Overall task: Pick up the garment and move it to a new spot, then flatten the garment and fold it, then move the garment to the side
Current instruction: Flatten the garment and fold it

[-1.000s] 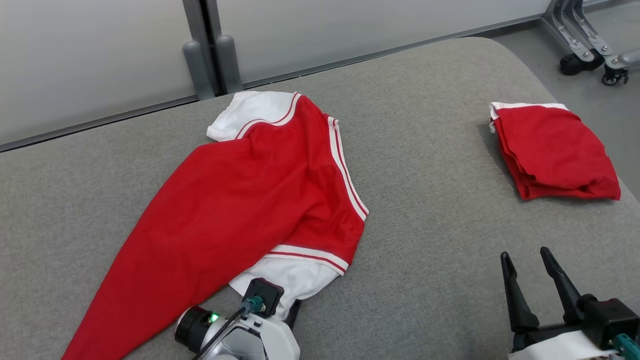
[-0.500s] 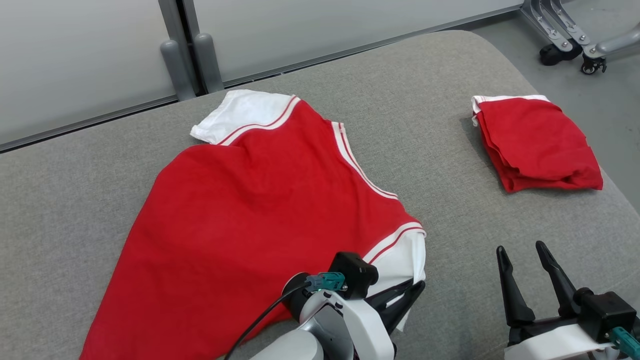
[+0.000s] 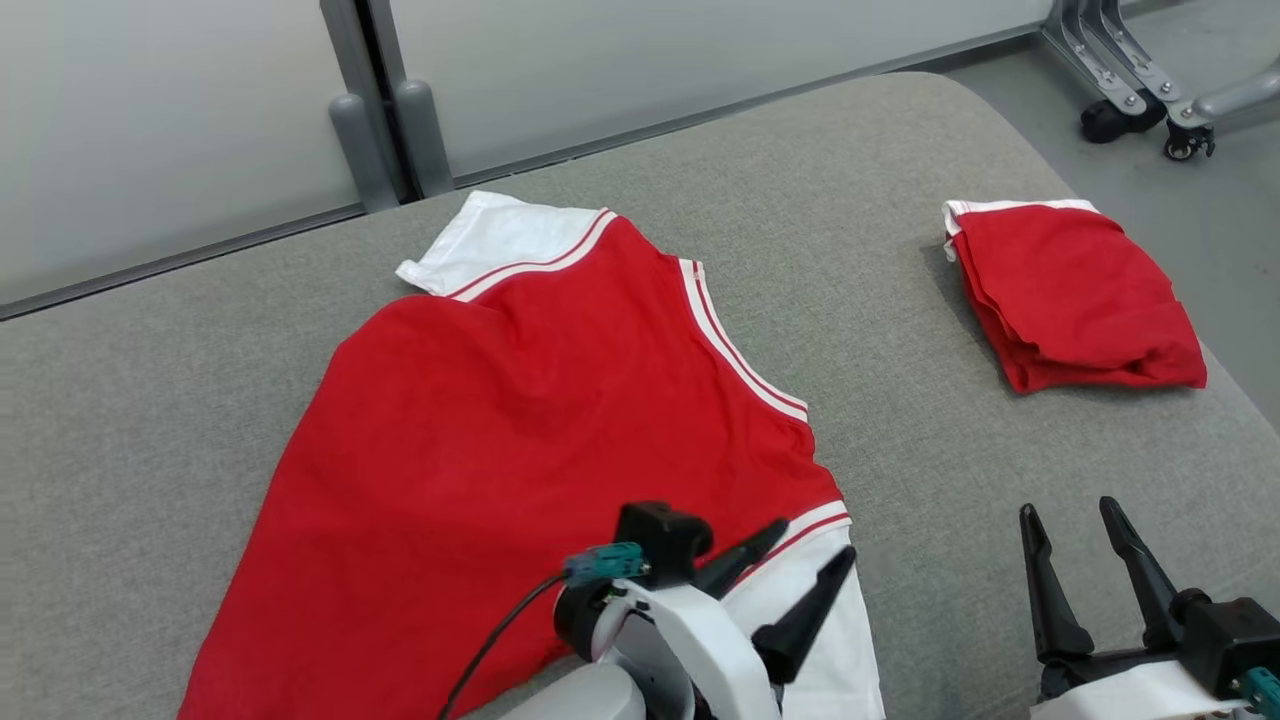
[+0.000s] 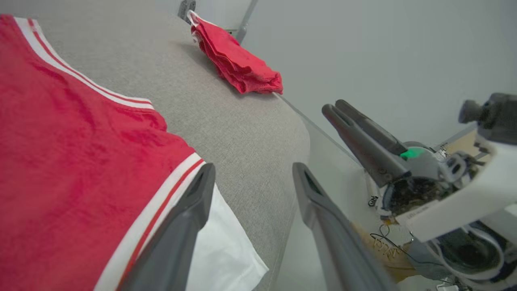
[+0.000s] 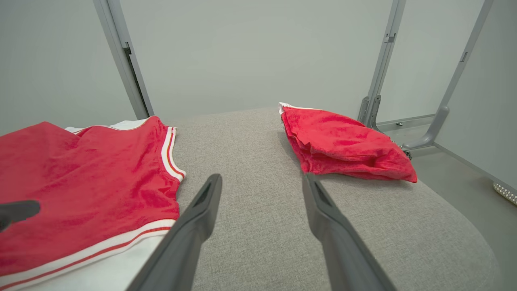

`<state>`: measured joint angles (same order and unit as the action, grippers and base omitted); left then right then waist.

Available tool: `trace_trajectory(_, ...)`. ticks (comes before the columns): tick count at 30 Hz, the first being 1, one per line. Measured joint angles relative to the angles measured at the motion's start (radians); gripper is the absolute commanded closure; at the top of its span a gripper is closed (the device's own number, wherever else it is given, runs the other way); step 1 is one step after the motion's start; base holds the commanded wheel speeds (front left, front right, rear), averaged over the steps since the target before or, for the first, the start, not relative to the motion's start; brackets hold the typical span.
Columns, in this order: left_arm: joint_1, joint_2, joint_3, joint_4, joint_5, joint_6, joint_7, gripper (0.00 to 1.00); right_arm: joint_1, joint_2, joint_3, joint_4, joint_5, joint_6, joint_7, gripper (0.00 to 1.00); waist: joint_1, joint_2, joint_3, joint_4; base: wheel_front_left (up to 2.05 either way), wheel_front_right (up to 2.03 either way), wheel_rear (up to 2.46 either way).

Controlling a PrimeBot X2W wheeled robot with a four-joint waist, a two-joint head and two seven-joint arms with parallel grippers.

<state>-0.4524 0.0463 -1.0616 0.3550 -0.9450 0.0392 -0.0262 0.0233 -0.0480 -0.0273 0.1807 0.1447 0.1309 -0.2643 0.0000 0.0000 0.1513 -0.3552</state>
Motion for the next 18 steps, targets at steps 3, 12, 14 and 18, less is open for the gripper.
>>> trace_trajectory(3, 0.025, 0.014, 0.060, -0.029, -0.012, 0.027, -0.084, 0.00, 0.011, 0.000, -0.015, -0.015, -0.025, 0.000, 0.000, 0.00, 0.0000, 0.0000, -0.024, 0.017, 0.00, 0.00, 0.00)
trace_trajectory(12, 0.249, 0.221, 0.325, -0.188, 0.078, 0.235, -0.234, 0.00, 0.065, 0.000, -0.063, -0.079, -0.090, 0.000, 0.000, 0.00, 0.0000, 0.0000, -0.115, 0.108, 0.00, 0.00, 0.00)
trace_trajectory(14, 0.348, 0.249, 0.457, -0.267, 0.184, 0.271, -0.236, 0.00, 0.077, 0.000, -0.076, -0.086, -0.102, 0.000, 0.000, 0.00, 0.0000, 0.0000, -0.139, 0.152, 0.00, 0.00, 0.00)
trace_trajectory(18, 0.508, 0.236, 0.607, -0.325, 0.307, 0.271, -0.237, 0.00, 0.096, 0.000, -0.081, -0.084, -0.112, 0.000, 0.000, 0.00, 0.0000, 0.0000, -0.169, 0.209, 0.00, 0.00, 0.00)
